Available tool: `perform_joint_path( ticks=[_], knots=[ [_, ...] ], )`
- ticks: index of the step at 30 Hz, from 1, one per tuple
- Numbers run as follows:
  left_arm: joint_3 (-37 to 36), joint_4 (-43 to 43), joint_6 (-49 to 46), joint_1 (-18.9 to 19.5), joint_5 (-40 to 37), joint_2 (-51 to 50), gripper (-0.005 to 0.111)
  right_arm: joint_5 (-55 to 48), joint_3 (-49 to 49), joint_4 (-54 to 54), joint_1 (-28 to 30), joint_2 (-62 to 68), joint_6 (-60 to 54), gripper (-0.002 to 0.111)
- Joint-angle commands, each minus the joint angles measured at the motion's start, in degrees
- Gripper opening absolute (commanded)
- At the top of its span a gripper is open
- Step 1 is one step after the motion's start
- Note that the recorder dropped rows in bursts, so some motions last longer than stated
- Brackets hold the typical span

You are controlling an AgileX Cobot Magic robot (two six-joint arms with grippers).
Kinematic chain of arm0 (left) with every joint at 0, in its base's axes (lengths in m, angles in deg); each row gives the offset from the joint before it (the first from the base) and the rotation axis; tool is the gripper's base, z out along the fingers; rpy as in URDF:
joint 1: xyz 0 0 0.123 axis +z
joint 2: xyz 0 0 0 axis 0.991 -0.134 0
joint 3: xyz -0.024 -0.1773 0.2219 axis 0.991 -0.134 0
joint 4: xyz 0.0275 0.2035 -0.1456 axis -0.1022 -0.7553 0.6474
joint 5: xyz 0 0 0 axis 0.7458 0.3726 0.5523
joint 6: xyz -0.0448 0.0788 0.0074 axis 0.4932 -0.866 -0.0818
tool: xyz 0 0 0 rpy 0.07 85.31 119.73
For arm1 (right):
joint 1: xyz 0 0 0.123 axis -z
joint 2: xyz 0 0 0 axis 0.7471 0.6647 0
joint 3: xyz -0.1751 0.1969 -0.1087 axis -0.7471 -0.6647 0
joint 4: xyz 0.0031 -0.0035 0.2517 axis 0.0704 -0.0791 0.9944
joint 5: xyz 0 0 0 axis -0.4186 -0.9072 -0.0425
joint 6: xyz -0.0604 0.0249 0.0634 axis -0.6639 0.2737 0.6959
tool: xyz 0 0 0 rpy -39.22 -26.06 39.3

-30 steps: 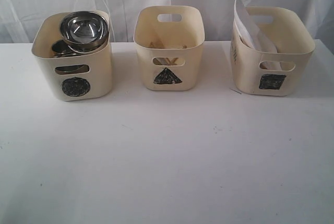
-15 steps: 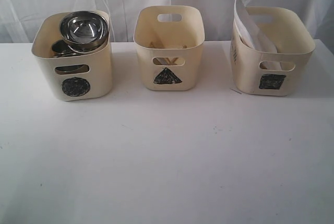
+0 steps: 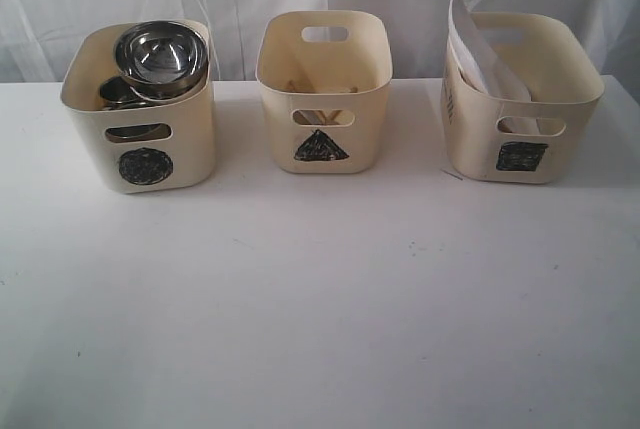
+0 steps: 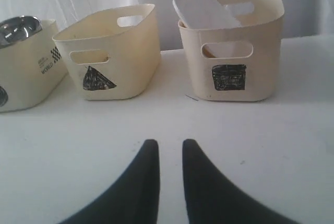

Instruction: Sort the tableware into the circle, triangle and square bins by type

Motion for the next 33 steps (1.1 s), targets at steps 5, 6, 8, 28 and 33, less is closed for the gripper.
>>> perform_joint_path(
  ticks=[5, 6, 8, 28, 33],
  knots=[
    [-0.30, 0.43, 0.24, 0.08, 0.24, 0.24, 0.000, 0.09, -0.32, -0.50, 0.15, -0.33, -11.29, 0.016],
    [-0.30, 0.43, 0.24, 0.08, 0.24, 0.24, 0.000, 0.09, -0.32, -0.50, 0.15, -0.33, -11.84, 0.016],
    [-0.30, 0.43, 0.24, 0.08, 0.24, 0.24, 0.000, 0.09, -0.32, -0.27, 0.15, -0.33, -11.84, 0.016],
    [-0.30, 0.43, 0.24, 0.08, 0.24, 0.24, 0.000, 0.09, -0.32, 0.78, 0.15, -0.33, -10.66, 0.016],
    [-0.30, 0.43, 0.24, 0.08, 0.24, 0.24, 0.000, 0.09, -0.32, 0.78, 0.15, -0.33, -10.66, 0.016]
  ],
)
